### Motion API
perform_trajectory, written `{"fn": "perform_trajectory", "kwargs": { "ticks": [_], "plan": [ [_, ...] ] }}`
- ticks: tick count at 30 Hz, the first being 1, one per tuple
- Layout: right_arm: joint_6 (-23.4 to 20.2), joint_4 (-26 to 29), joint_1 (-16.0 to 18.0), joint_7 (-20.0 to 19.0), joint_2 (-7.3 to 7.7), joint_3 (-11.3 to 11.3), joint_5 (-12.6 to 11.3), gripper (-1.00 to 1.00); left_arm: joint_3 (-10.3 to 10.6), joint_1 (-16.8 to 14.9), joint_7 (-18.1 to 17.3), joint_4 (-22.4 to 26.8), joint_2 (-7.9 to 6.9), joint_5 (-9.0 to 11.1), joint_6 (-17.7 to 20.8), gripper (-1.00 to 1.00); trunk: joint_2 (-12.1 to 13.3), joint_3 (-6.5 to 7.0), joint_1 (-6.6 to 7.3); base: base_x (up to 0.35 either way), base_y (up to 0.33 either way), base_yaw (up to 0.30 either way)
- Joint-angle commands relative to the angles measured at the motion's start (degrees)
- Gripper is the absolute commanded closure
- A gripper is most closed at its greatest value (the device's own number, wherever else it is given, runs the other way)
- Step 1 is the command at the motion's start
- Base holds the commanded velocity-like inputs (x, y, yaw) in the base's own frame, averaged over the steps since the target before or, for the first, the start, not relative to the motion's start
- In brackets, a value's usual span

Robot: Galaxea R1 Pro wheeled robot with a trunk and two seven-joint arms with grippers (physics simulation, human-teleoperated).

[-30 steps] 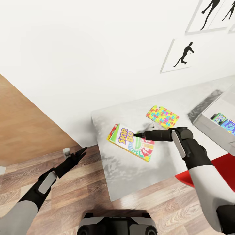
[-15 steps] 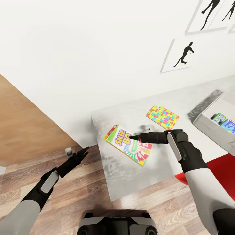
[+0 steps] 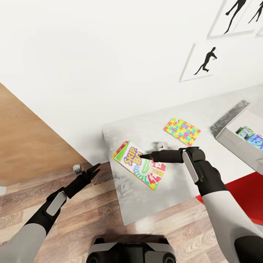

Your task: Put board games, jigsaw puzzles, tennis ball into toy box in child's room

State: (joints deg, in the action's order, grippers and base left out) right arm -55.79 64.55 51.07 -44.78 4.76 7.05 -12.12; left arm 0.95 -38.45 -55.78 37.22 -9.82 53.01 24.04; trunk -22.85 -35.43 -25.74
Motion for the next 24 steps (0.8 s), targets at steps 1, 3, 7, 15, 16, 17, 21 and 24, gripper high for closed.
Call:
{"fn": "perform_trajectory", "kwargs": {
  "ticks": [1, 3, 7, 15, 16, 17, 21, 24],
  "plan": [
    [-0.1, -4.3, 0.0, 0.2, -0.04, 0.1, 0.8, -1.00, 0.1, 0.0, -0.3, 0.0, -0.01, 0.5, 0.6, -1.00, -0.1, -0.08, -0.05, 0.000, 0.000, 0.000],
    [-0.1, -4.3, 0.0, 0.2, -0.23, 0.1, 0.8, -1.00, 0.1, 0.0, -0.7, 0.0, 0.20, 0.4, 0.7, -1.00, -0.1, -0.08, -0.05, 0.000, 0.000, 0.000],
    [-0.1, -4.3, -0.1, 0.2, -1.01, 0.2, 0.8, -1.00, 0.2, 0.0, -1.1, 0.0, 0.67, 0.4, 1.5, -1.00, -0.1, -0.08, -0.05, 0.000, 0.000, 0.000],
    [-0.1, -4.3, -0.1, 0.5, -2.44, 0.2, 0.9, -1.00, 0.2, 0.0, -2.8, 0.0, 0.57, 0.3, 2.3, -1.00, -0.1, -0.08, -0.05, 0.000, 0.000, 0.000],
    [-0.1, -4.3, 0.0, 0.5, -2.62, 0.3, 0.9, -1.00, 0.2, 0.0, -3.0, 0.0, 0.50, 0.3, 2.3, -1.00, -0.1, -0.08, -0.05, 0.000, 0.000, 0.000],
    [-0.1, -4.3, 0.1, 0.6, -2.77, 0.3, 1.0, -1.00, 0.2, 0.0, -3.2, 0.0, 0.43, 0.3, 2.3, -1.00, -0.1, -0.08, -0.05, 0.000, 0.000, 0.000],
    [0.0, -4.4, 0.6, 0.8, -3.05, 0.1, 1.1, -1.00, 0.2, 0.0, -3.5, 0.0, 0.30, 0.3, 2.4, -1.00, -0.1, -0.08, -0.05, 0.000, 0.000, 0.000],
    [-0.1, -4.5, 1.4, 0.8, -3.20, 0.0, 1.2, -1.00, 0.1, 0.0, -3.7, 0.0, 0.23, 0.3, 2.4, -1.00, -0.1, -0.08, -0.05, 0.000, 0.000, 0.000]
  ]
}}
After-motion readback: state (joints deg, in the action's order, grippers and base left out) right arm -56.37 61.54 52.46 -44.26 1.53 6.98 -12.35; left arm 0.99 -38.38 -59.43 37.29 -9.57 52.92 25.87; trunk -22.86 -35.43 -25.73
